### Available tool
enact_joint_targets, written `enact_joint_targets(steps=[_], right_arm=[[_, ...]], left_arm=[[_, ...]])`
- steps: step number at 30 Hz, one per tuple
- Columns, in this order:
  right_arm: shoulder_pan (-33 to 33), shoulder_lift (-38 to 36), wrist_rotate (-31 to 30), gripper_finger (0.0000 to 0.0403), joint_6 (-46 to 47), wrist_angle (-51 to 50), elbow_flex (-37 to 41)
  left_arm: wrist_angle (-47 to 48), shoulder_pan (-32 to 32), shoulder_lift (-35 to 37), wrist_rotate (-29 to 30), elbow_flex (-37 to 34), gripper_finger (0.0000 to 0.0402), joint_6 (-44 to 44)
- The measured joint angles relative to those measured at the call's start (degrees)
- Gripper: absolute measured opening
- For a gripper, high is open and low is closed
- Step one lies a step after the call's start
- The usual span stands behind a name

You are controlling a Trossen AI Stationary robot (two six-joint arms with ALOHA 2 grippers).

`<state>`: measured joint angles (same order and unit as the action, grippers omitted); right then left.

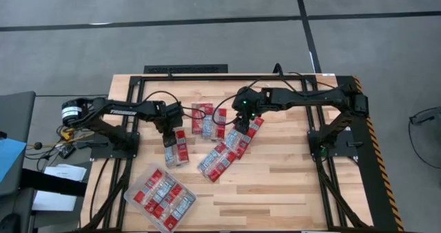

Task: Sort popcorn bags into baskets
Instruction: Put the red popcorn bag into the transparent bin

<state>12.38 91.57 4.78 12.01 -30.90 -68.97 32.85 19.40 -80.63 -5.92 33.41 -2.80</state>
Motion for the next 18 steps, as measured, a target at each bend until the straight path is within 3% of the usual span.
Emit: enact_joint_targets(steps=[4,10,18], right_arm=[[0.34,0.00,-0.35,0.0220,0.01,0.37,-0.01],[1.47,-0.02,-0.35,0.0213,-0.02,0.07,-0.02],[2.92,-0.02,-0.28,0.0201,-0.52,-0.02,-0.02]], left_arm=[[-0.23,0.83,1.65,0.03,0.24,0.0013,-2.10],[1.29,1.26,1.58,-0.49,2.01,0.0001,-8.92],[10.14,1.11,2.61,-1.18,10.69,0.0000,-12.49]])
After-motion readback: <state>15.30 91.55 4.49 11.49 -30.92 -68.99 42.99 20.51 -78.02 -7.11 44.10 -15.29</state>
